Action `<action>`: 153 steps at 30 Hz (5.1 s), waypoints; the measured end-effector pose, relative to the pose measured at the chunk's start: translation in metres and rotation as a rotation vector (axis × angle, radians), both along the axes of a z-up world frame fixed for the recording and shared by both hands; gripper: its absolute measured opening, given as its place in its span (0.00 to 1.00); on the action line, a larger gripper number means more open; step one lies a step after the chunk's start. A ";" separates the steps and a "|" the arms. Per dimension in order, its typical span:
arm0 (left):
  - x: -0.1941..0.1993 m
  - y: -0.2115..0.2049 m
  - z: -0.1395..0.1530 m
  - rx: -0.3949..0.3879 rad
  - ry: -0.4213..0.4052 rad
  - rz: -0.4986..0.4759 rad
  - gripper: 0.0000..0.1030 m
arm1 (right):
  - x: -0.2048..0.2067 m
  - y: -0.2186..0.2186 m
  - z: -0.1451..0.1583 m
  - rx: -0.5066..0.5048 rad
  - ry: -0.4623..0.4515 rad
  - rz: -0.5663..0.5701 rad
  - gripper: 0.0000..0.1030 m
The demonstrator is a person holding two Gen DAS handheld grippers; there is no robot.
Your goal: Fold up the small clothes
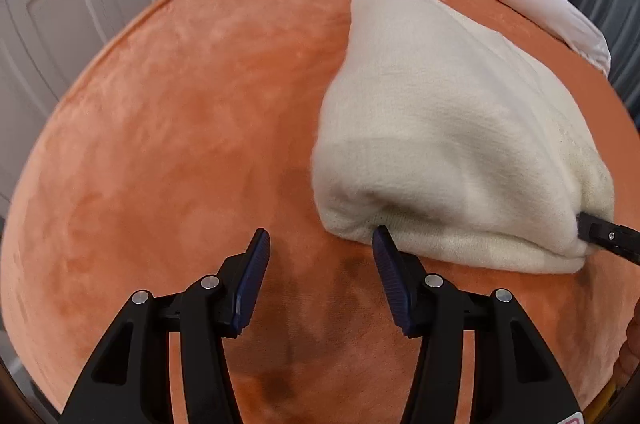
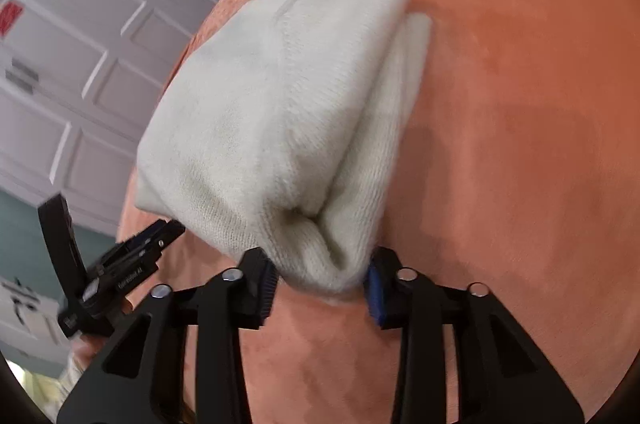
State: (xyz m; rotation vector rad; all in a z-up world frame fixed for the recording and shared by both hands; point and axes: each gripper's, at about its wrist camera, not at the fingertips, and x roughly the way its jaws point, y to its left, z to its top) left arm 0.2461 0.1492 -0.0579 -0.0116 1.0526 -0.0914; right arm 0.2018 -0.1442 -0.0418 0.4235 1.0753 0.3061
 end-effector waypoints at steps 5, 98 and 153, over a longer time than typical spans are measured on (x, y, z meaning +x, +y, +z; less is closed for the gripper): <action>-0.011 -0.017 0.018 -0.023 -0.048 -0.036 0.49 | 0.018 -0.044 0.010 -0.085 0.012 -0.071 0.25; -0.078 -0.062 0.034 0.142 -0.144 -0.026 0.67 | -0.144 0.017 0.026 -0.440 -0.225 -0.166 0.47; -0.106 -0.058 -0.033 0.122 -0.178 0.021 0.88 | -0.160 0.046 -0.037 -0.486 -0.209 -0.220 0.88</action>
